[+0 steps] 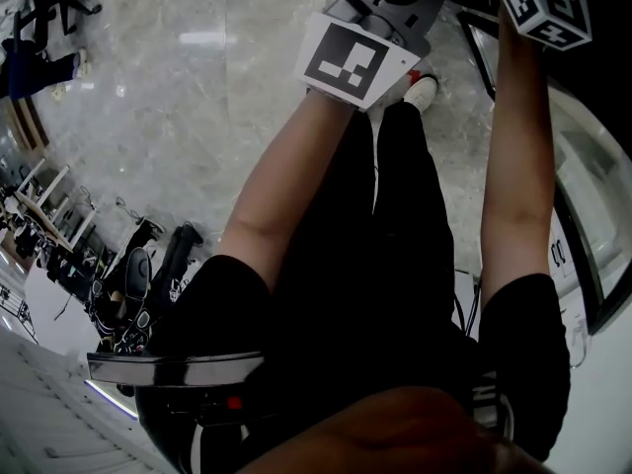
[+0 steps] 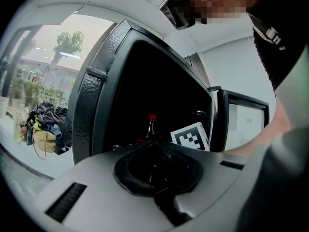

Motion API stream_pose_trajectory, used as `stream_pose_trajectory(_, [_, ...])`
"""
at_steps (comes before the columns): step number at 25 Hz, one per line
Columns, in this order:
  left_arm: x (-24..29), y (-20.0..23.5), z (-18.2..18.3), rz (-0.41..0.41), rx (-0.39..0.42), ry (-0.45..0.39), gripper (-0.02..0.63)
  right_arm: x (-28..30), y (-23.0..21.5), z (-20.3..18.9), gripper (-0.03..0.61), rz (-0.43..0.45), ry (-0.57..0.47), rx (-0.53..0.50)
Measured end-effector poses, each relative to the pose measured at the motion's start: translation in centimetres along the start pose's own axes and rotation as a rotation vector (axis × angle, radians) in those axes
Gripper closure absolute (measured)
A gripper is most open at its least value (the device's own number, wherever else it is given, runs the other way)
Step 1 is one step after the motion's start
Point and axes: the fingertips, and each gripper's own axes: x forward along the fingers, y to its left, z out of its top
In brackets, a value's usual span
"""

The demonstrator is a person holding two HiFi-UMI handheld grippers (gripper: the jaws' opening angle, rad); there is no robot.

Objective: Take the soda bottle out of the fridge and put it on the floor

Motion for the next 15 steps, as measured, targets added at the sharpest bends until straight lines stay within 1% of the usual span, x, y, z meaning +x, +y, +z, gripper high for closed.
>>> stream_pose_trajectory(7, [-1.0, -0.4, 0.4, -0.001, 0.008, -0.010, 0.612, -2.3, 1.4, 0.3, 0.259, 0.016, -0.003, -0.016])
stream_pose_trajectory(11, [-1.9, -1.1, 0.5, -0.001, 0.012, -0.023, 0.612, -4.1, 3.2, 0.9, 0.259, 0.048, -0.014, -0.045])
stream_pose_trajectory(15, [-3.3, -1.5, -0.2, 0.006, 0.003, -0.028, 0.612, -5.9, 5.6, 1.3, 0.259, 0.093, -0.031, -0.054])
